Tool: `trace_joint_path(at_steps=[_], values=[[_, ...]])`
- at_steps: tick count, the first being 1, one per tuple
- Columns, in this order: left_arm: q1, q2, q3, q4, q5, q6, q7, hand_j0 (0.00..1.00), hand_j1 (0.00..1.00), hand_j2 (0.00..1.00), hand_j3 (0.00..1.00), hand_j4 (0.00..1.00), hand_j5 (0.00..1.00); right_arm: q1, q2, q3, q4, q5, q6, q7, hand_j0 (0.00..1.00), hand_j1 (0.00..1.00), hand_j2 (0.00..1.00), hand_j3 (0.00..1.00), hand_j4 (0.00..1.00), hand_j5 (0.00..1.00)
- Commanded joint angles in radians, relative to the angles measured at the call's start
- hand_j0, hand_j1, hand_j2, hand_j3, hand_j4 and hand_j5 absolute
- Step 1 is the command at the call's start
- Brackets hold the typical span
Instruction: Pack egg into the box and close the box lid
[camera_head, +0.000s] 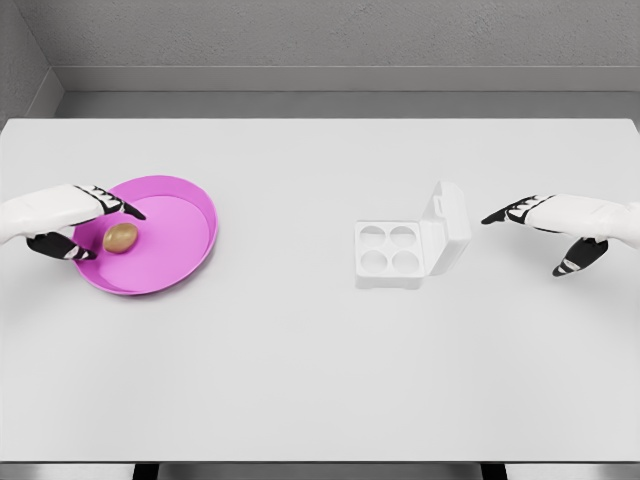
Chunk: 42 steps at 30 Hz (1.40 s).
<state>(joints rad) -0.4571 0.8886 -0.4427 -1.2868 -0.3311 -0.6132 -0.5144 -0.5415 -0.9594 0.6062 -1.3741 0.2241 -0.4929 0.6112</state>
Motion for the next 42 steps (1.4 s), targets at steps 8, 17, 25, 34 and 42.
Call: trace_joint_path(at_steps=[8, 17, 25, 34, 42], values=[[0.0, -0.017, 0.001, 0.011, -0.006, 0.002, 0.001, 0.88, 0.88, 0.88, 0.88, 0.88, 0.88, 0.002, -0.005, 0.0, 0.0, -0.005, 0.002, 0.0, 1.0, 1.0, 1.0, 1.0, 1.0, 1.0], [-0.003, -0.03, 0.004, 0.049, -0.013, 0.002, 0.004, 0.88, 0.88, 0.88, 0.88, 0.88, 0.88, 0.002, -0.005, 0.0, 0.001, -0.005, 0.004, 0.0, 1.0, 1.0, 1.0, 1.0, 1.0, 1.0], [-0.008, -0.053, 0.004, 0.064, -0.014, 0.002, 0.005, 0.88, 0.88, 0.88, 0.88, 0.88, 0.88, 0.003, -0.005, 0.0, 0.001, -0.005, 0.004, 0.0, 1.0, 1.0, 1.0, 1.0, 1.0, 1.0], [-0.009, -0.059, 0.006, 0.078, -0.014, 0.002, 0.008, 0.88, 0.88, 0.88, 0.88, 0.88, 0.88, 0.002, -0.005, 0.0, 0.001, -0.005, 0.004, 0.0, 1.0, 1.0, 1.0, 1.0, 1.0, 1.0], [-0.011, -0.065, 0.006, 0.08, -0.014, 0.002, 0.008, 0.88, 0.88, 0.88, 0.88, 0.88, 0.88, 0.005, -0.005, 0.0, 0.001, -0.005, 0.004, 0.0, 1.0, 1.0, 1.0, 1.0, 1.0, 1.0]])
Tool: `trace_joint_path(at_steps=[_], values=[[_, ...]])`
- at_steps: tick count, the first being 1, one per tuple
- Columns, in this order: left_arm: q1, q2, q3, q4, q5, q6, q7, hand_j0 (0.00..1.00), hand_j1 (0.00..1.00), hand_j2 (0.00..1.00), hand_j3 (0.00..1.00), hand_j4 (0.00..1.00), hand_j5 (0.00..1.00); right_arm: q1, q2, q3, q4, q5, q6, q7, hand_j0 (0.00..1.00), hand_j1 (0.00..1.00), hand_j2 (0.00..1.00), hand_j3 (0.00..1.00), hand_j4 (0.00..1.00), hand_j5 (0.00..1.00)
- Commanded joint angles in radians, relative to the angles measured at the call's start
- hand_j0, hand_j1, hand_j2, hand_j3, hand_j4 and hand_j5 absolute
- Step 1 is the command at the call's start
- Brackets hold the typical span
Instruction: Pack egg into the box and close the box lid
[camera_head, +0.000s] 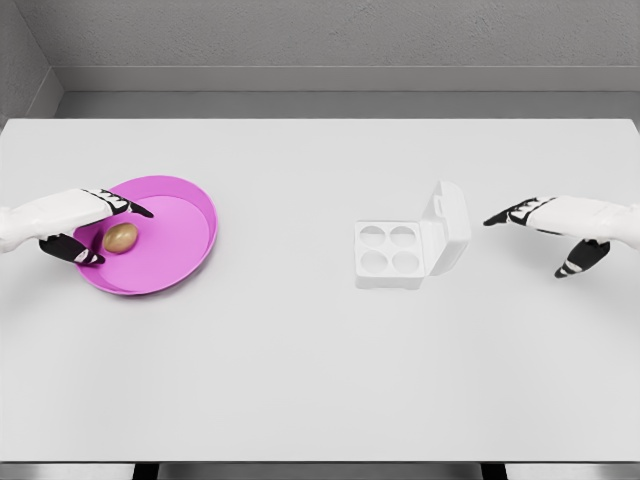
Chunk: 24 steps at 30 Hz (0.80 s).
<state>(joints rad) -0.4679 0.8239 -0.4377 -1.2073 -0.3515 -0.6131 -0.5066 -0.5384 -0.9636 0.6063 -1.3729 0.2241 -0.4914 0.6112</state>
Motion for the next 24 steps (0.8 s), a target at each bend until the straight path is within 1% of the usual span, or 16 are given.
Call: trace_joint_path(at_steps=[1, 7, 17, 24], values=[[0.0, 0.0, 0.001, 0.0, 0.006, 0.002, 0.0, 0.88, 0.88, 0.88, 0.88, 0.88, 0.88, 0.002, -0.001, 0.0, 0.0, -0.005, 0.002, 0.0, 1.0, 1.0, 1.0, 1.0, 1.0, 1.0], [0.0, -0.019, -0.001, 0.017, 0.006, 0.002, 0.0, 0.88, 0.88, 0.88, 0.88, 0.88, 0.88, 0.002, 0.0, 0.0, 0.0, -0.005, 0.002, 0.0, 1.0, 1.0, 1.0, 1.0, 1.0, 1.0], [0.0, -0.019, -0.001, 0.018, 0.006, 0.002, 0.0, 0.88, 0.88, 0.88, 0.88, 0.88, 0.88, 0.002, -0.001, 0.001, 0.0, -0.005, 0.002, 0.0, 1.0, 1.0, 1.0, 1.0, 1.0, 1.0], [0.002, -0.015, -0.001, 0.018, 0.008, 0.002, 0.0, 0.79, 0.79, 0.79, 0.79, 0.79, 0.79, -0.002, -0.001, 0.001, 0.0, -0.005, 0.002, 0.0, 1.0, 1.0, 1.0, 1.0, 1.0, 1.0]])
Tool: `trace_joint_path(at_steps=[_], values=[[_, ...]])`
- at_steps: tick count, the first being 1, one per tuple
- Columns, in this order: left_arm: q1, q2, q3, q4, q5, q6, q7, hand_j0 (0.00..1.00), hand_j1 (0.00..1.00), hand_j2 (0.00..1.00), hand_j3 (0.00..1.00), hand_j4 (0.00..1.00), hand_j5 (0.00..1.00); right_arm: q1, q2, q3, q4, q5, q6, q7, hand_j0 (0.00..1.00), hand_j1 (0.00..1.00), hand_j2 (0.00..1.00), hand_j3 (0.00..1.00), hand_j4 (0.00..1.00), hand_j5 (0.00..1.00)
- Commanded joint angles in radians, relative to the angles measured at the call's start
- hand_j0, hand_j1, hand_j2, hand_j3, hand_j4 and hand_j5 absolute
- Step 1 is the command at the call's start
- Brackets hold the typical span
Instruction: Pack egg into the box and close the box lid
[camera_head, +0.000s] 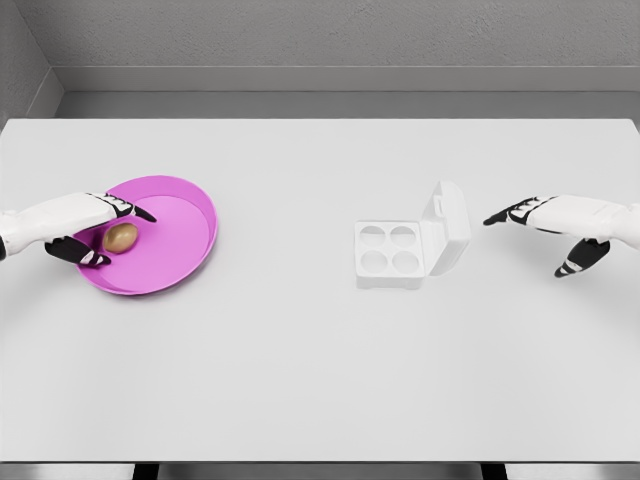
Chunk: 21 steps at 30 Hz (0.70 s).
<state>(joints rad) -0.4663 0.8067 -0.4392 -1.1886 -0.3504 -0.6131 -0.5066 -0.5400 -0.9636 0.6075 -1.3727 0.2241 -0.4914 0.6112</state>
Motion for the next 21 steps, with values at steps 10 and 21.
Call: trace_joint_path(at_steps=[10, 21], values=[[0.003, 0.006, -0.006, -0.002, 0.016, 0.002, -0.001, 0.67, 0.67, 0.67, 0.67, 0.67, 0.67, 0.002, -0.001, 0.0, 0.001, -0.005, 0.002, 0.0, 1.0, 1.0, 1.0, 1.0, 1.0, 1.0], [0.006, 0.011, -0.007, -0.005, 0.021, 0.002, 0.002, 0.57, 0.57, 0.57, 0.57, 0.57, 0.57, 0.003, 0.0, 0.0, 0.001, -0.005, 0.002, 0.0, 1.0, 1.0, 1.0, 1.0, 1.0, 1.0]])
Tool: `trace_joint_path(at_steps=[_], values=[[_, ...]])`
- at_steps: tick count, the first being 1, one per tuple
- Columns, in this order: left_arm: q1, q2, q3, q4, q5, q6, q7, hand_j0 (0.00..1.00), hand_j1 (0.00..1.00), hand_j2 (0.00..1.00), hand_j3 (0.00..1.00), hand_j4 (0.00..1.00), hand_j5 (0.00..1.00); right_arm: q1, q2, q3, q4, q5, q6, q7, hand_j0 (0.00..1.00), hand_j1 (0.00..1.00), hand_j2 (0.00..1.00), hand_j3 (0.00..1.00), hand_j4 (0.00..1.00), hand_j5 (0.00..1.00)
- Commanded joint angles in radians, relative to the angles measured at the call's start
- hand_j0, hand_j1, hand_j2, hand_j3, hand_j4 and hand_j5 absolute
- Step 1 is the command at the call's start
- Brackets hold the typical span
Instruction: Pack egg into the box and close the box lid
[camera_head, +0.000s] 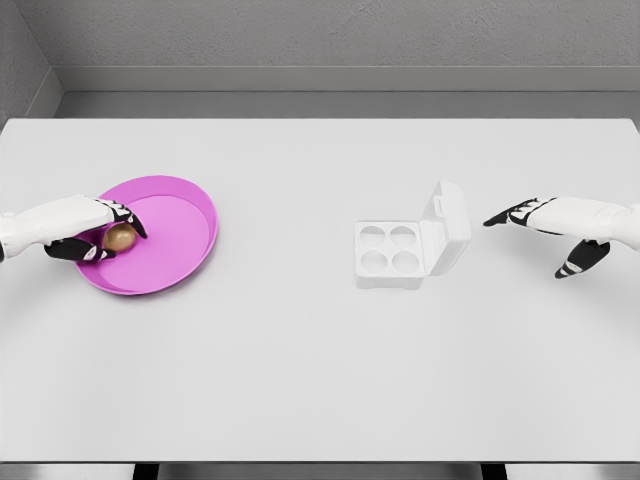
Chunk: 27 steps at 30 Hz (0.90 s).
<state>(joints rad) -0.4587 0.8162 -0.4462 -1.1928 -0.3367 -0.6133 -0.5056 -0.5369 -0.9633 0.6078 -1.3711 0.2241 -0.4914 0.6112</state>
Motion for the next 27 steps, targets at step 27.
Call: trace_joint_path(at_steps=[27], values=[[0.003, 0.001, 0.001, -0.123, 0.034, 0.002, -0.004, 0.39, 0.39, 0.39, 0.39, 0.39, 0.39, -0.008, -0.005, -0.01, 0.0, -0.005, 0.002, 0.0, 1.0, 1.0, 1.0, 1.0, 1.0, 1.0]])
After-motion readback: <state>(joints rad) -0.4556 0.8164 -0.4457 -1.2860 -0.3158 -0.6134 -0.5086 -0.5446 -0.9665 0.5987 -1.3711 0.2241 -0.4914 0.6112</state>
